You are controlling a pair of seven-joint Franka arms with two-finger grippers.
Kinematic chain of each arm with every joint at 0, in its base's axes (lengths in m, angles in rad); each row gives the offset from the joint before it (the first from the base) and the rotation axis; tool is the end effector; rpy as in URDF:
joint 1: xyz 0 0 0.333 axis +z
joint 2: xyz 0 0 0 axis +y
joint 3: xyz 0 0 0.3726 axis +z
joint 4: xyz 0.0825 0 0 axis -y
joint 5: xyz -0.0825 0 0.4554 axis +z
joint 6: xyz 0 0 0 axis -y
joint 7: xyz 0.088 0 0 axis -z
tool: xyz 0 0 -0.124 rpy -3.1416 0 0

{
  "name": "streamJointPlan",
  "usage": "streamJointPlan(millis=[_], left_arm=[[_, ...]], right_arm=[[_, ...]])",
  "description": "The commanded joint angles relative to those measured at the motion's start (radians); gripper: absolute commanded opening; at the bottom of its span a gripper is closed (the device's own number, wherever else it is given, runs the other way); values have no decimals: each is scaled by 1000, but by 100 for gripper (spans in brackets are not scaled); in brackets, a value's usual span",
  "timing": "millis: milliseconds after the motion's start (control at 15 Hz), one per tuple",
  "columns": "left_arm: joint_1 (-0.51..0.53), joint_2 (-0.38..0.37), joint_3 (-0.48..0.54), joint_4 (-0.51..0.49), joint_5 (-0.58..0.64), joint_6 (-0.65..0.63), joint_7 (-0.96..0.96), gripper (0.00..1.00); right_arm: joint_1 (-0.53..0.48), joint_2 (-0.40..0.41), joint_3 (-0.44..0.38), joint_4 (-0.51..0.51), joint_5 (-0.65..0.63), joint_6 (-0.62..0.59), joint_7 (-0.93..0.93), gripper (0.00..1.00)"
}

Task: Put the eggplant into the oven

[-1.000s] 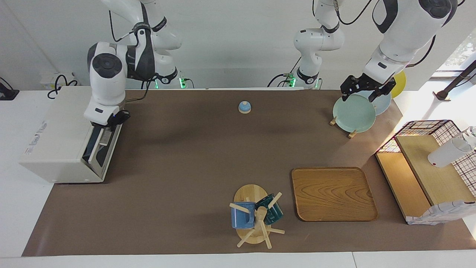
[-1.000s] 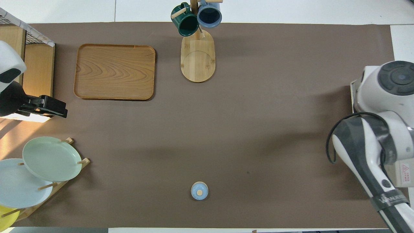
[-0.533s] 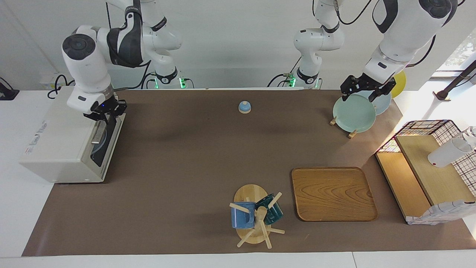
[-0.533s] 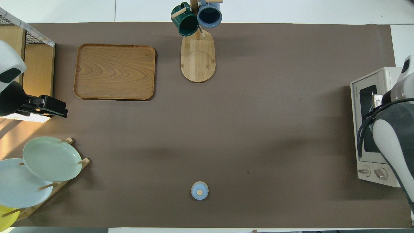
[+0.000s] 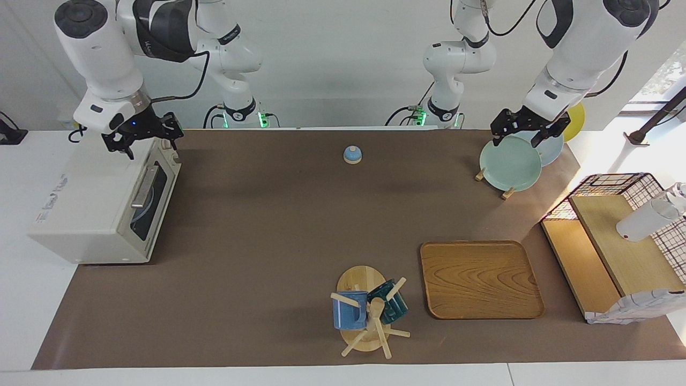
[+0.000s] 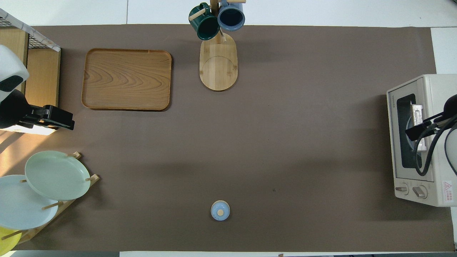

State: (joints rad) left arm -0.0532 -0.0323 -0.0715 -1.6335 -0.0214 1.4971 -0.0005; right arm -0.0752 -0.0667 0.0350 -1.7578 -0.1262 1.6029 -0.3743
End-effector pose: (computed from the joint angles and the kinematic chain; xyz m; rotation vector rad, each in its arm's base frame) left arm 0.5977 -0.0784 0.6442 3.1187 -0.1944 -0.1645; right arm 0.5953 -0.0386 0.6072 2.9849 0.5178 -0.1710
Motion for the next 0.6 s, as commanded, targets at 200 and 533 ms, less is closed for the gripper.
streamJointPlan(millis=[200, 533], left_arm=[[13, -14, -4, -5, -12, -1, 11, 100], [13, -14, -4, -5, -12, -1, 11, 100]], right_arm=[[2, 90, 3, 142, 59, -118, 109, 100], [38, 87, -3, 147, 62, -143, 193, 100]])
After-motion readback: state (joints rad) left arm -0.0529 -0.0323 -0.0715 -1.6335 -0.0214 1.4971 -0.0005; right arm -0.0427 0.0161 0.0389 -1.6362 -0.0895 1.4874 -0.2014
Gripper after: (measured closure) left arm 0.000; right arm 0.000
